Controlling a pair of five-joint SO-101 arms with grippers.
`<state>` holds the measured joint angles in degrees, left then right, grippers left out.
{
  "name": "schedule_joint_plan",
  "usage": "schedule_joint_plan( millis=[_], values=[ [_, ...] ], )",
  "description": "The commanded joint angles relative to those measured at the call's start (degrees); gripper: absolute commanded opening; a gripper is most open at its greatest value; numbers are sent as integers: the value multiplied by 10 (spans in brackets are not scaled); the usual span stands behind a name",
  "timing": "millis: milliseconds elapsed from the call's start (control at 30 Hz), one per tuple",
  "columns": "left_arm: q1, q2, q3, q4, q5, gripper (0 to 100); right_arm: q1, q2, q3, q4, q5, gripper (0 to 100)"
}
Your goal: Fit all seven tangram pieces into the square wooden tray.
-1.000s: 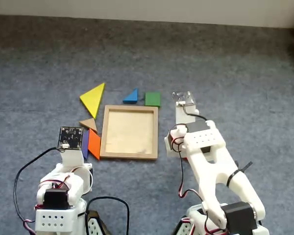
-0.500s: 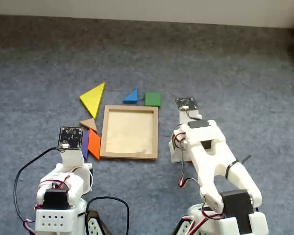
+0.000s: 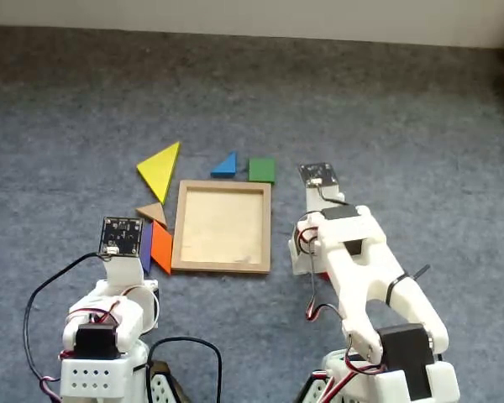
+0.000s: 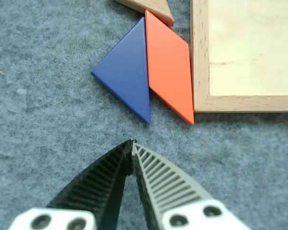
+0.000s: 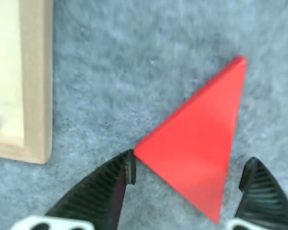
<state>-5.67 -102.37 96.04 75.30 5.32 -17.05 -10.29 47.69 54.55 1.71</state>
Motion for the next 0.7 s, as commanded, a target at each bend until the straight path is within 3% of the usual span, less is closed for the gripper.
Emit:
schedule_joint_plan(
  millis=[0,667],
  values=[
    [-8,-7,11,3,-4,7,5,-3,-29,-12,6,336],
    [-8,-7,11,3,-4,7,5,-3,-28,-49,-35,336]
  ],
)
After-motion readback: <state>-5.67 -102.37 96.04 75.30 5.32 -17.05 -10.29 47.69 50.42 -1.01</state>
